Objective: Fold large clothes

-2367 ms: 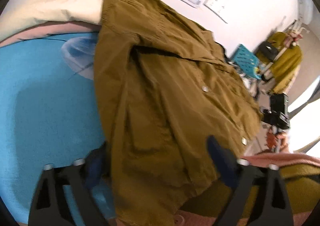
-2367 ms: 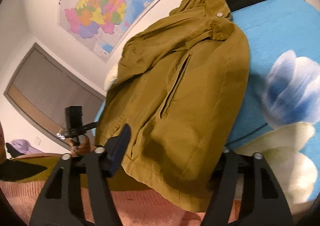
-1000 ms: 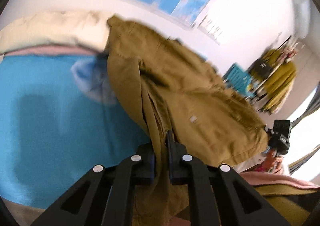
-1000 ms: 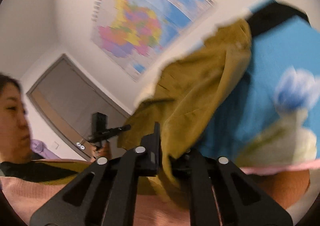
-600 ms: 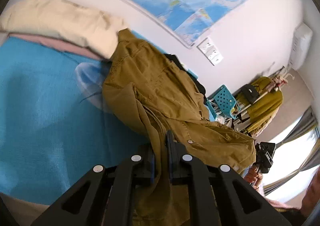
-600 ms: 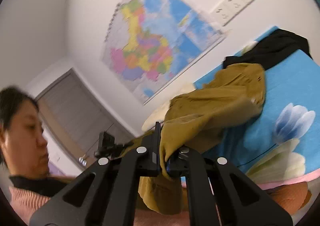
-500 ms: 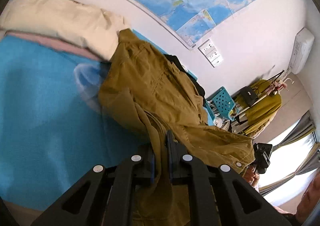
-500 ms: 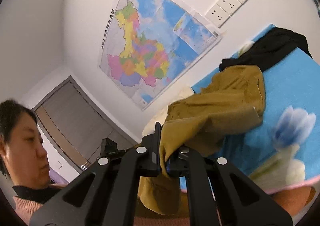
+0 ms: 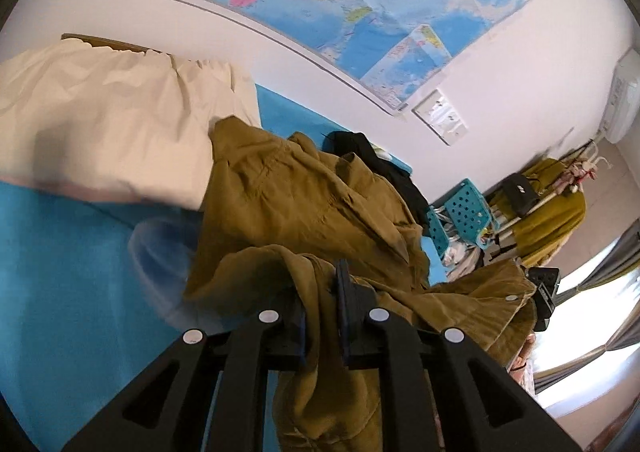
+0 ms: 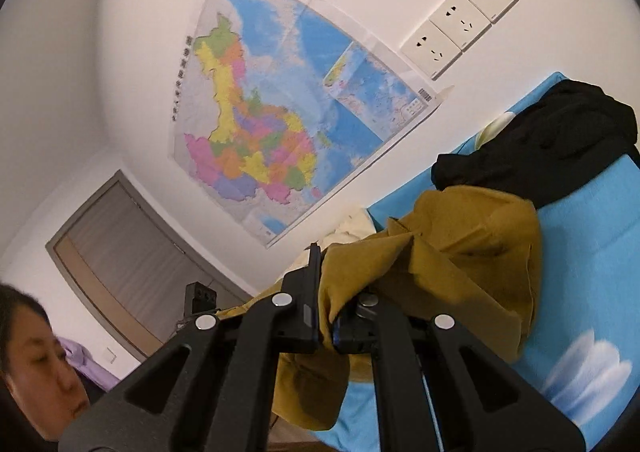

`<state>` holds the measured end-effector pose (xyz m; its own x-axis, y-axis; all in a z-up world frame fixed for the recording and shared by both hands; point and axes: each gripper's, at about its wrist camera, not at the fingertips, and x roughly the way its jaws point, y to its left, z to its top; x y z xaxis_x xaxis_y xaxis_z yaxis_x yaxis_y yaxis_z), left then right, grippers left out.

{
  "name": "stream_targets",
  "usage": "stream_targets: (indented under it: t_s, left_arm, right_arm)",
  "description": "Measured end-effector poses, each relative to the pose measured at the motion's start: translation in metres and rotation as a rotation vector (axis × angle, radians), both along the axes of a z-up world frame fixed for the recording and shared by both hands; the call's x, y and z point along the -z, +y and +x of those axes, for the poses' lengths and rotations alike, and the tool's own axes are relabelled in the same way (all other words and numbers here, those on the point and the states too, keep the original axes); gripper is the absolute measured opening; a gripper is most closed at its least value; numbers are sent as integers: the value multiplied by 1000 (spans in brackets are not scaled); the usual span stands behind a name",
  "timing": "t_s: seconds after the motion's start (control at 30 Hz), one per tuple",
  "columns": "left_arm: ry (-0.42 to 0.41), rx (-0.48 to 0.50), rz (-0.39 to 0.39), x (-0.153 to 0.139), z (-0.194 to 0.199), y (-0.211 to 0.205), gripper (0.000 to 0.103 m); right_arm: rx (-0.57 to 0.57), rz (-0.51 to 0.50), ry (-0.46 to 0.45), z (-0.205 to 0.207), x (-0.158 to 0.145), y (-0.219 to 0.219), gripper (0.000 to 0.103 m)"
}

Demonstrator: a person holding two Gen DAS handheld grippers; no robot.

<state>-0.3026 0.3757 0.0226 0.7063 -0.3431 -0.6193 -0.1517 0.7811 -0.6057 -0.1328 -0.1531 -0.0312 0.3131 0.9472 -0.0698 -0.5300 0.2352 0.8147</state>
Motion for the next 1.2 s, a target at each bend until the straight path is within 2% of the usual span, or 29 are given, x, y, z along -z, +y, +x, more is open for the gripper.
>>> stream_targets:
  t_s: [0.2,0.4,0.77,0.97,1.07,1.2]
  left_arm:
    - [56,-3,32,-3,41,9,13]
    - [111,-26,31,7,74,20,13]
    - [186,-57,37,26,120,40,17]
    - [222,-84,16,37,136,50,19]
    - [226,-100,1,43,141,54,20]
    - [243,-124,-31,51,148,59,20]
  right_arm:
    - [15,-30,76,47,10,13,5]
    - [34,-68,142,86,22,27,6]
    - [68,-136,210,142,44,53,6]
    - [67,-156,288,172,74,69,6]
    - [66,-143,359,187,97,76,6]
    - [66,-156,397,197,113,85,8]
